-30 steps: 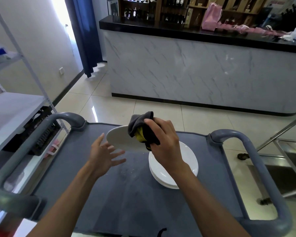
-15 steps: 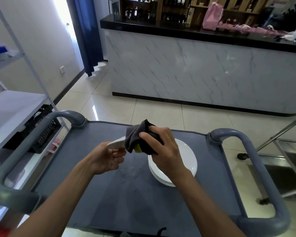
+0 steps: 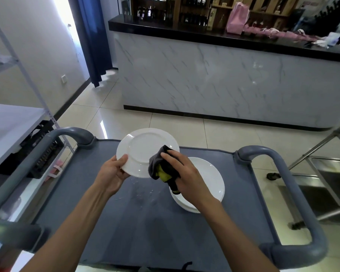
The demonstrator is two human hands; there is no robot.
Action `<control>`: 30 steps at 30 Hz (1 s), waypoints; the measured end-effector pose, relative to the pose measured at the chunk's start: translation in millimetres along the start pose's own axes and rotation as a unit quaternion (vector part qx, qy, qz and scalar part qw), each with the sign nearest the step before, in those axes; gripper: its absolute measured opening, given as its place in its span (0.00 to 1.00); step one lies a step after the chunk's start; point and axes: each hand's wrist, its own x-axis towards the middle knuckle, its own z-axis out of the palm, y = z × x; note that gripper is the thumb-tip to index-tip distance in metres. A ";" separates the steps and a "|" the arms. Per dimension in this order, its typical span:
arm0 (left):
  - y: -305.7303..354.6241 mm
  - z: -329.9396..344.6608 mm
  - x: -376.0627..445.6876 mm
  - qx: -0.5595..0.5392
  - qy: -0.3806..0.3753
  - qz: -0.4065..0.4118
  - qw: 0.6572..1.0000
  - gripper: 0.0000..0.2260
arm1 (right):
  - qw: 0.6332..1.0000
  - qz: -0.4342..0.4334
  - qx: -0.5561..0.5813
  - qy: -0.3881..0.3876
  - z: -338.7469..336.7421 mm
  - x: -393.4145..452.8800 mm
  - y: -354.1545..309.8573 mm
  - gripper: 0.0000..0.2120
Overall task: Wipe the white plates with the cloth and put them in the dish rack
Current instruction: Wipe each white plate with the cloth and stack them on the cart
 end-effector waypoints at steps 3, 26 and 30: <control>5.0 -0.5 -4.9 0.036 0.001 0.037 0.999 0.10 | 0.998 0.050 0.044 -0.003 8.7 1.8 -4.1 0.36; 4.2 -1.5 -32.9 0.188 -0.077 0.121 0.972 0.16 | 0.997 0.021 0.061 0.040 57.4 43.4 -53.7 0.31; 5.4 -4.2 -34.9 0.191 -0.091 0.114 0.971 0.15 | 0.998 -0.008 0.033 0.052 54.3 44.3 -49.7 0.23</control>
